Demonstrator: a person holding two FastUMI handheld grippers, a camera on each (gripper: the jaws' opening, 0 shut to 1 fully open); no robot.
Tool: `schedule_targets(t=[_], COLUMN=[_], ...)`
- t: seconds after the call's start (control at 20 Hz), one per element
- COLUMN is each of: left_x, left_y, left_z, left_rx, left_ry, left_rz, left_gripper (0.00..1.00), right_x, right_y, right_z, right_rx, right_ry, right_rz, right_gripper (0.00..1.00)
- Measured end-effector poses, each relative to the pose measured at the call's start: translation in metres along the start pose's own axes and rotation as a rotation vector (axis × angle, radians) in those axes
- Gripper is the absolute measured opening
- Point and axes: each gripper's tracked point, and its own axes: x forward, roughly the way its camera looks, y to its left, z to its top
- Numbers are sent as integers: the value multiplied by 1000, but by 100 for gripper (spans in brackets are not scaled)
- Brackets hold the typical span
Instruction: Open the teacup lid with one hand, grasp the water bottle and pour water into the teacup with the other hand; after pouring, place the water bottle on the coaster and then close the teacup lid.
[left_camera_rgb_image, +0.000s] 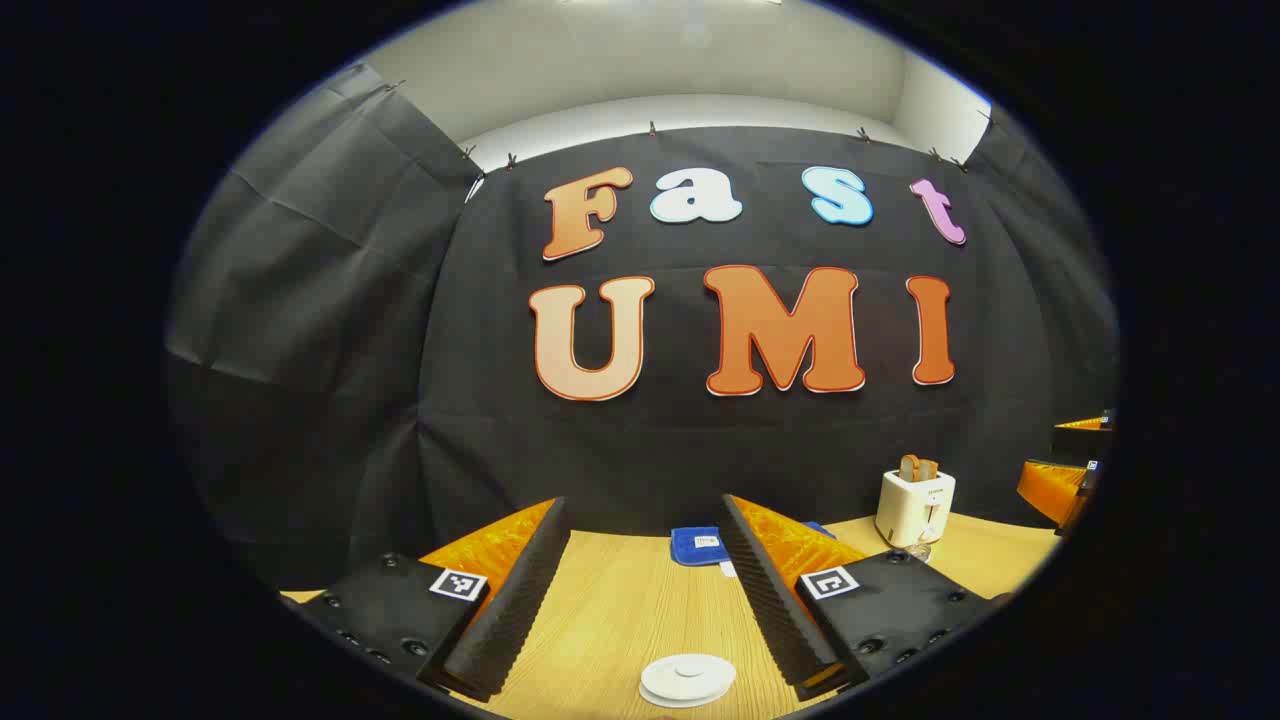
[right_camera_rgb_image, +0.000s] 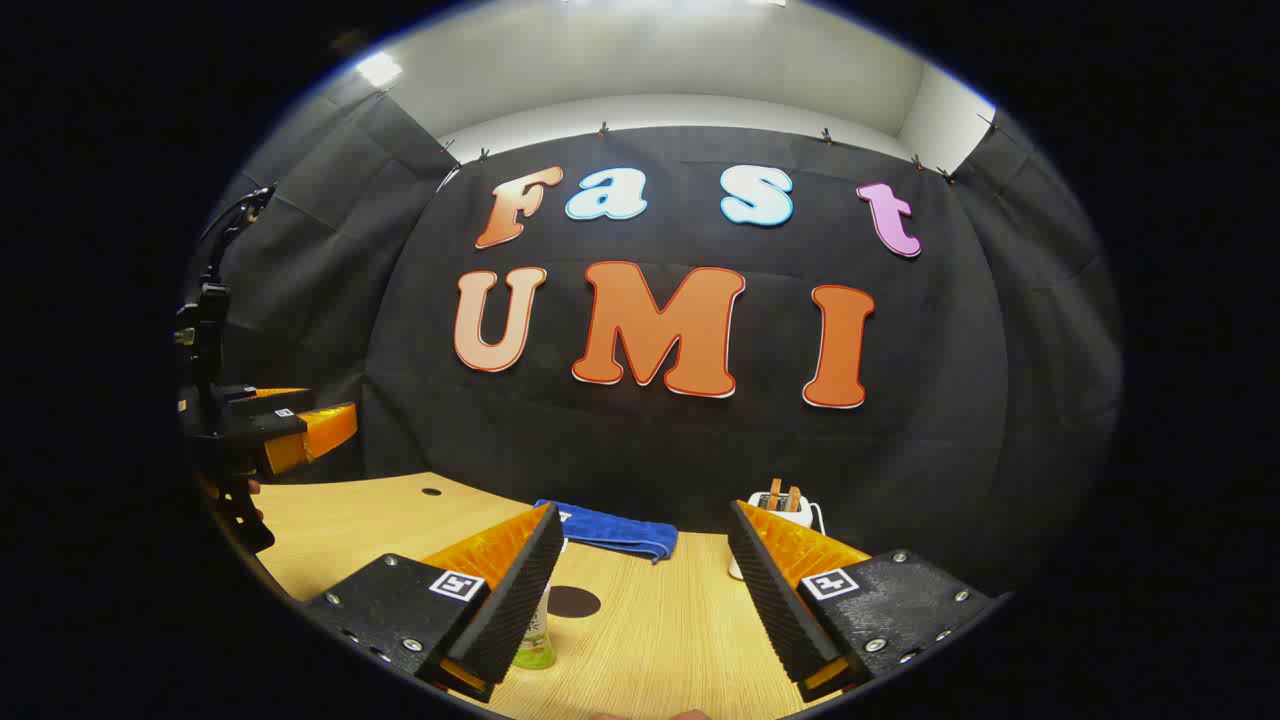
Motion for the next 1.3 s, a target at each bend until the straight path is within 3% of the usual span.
schedule_targets(t=[0.9,1.3], left_x=[4,9], left_y=[-11,-21], left_z=[-11,-65], left_rx=[-6,-45], left_ry=[30,165], left_rz=[-45,-113], left_gripper=[96,96], right_x=[4,8], right_y=[9,23], right_z=[-3,-31], right_rx=[19,-3], right_ry=[3,61], right_rz=[31,67], right_gripper=[99,100])
